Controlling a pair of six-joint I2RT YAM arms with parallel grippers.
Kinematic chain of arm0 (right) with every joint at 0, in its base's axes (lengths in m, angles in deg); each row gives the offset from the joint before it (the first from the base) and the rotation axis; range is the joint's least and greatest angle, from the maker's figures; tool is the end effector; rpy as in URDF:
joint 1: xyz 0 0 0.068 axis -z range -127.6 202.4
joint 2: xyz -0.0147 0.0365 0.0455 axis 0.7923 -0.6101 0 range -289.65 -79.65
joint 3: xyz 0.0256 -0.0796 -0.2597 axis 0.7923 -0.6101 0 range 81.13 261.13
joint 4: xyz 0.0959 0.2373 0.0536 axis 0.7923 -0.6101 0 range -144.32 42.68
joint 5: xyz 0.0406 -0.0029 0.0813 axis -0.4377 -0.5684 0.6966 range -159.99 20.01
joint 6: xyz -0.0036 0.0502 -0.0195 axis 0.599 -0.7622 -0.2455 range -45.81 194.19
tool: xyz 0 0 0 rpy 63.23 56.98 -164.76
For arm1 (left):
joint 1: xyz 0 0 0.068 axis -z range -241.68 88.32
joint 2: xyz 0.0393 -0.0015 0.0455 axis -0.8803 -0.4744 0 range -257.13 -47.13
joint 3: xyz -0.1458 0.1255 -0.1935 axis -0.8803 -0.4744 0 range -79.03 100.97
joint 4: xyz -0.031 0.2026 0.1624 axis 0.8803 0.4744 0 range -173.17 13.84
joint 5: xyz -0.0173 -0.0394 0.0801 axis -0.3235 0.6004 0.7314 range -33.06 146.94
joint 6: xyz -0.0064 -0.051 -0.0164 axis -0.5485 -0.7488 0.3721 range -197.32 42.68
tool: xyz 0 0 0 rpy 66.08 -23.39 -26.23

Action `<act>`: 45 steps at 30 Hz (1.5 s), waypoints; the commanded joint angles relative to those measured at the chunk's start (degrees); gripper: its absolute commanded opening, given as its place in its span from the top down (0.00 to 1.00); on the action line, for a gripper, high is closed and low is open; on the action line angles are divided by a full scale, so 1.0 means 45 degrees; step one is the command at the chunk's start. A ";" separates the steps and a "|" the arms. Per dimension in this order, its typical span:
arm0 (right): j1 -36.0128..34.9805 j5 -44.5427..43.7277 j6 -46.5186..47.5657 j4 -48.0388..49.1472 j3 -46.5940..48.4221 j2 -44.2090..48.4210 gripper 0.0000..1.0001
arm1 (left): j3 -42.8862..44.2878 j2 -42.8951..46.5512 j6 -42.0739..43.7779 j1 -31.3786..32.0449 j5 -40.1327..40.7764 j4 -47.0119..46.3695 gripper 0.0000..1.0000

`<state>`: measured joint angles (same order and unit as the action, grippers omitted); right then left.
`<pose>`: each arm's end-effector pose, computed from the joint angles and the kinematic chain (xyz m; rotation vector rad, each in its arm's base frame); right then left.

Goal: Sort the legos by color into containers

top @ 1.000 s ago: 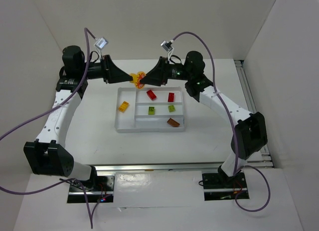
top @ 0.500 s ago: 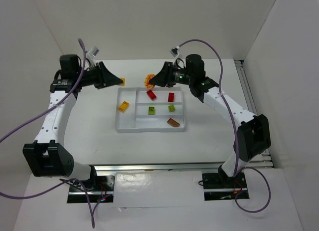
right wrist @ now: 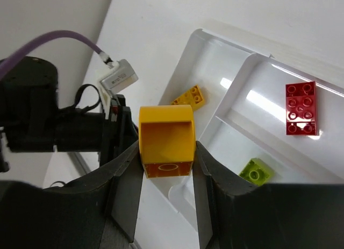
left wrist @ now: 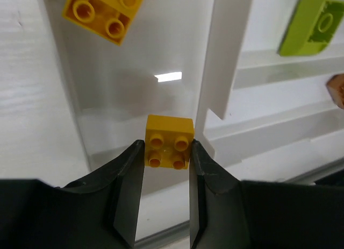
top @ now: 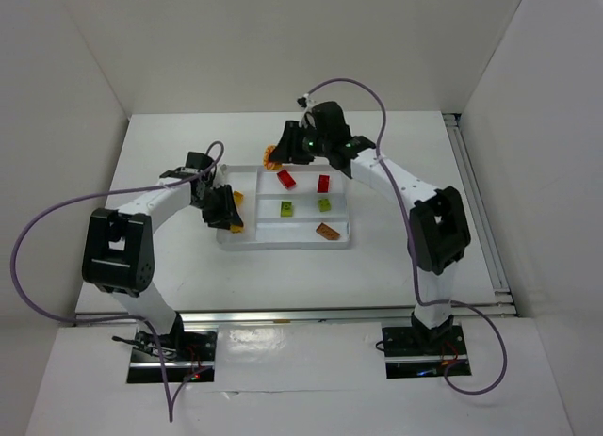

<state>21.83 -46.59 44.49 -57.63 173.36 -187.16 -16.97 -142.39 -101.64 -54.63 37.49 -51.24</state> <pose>0.3784 0.2399 0.3124 -0.2943 2.1285 1.0553 0.3234 -0.0519 0.1949 -0.3102 2.7347 -0.6178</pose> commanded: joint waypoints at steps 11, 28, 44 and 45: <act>-0.1196 -0.0979 0.1130 -0.2278 0.6356 -0.5693 1.00 | 0.2613 0.2280 -0.0025 0.0191 0.1916 0.2162 0.00; -0.1567 -0.4451 0.2046 -0.3002 0.5662 -0.3581 0.15 | 0.3316 0.4431 -0.0339 -0.0355 0.2953 0.3181 0.06; 0.2201 -1.7407 -0.2874 -0.9741 -0.2027 0.2697 0.00 | 0.3806 0.4627 -0.0417 -0.0590 0.3228 0.2203 0.06; 0.2415 -1.6962 -0.2720 -0.9741 -0.2540 0.2834 0.00 | 0.3922 0.4627 -0.0417 -0.0590 0.3227 0.2203 0.06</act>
<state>32.30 -118.26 37.91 -90.44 168.37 -175.07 -1.82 -123.09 -103.10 -56.73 52.07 -38.81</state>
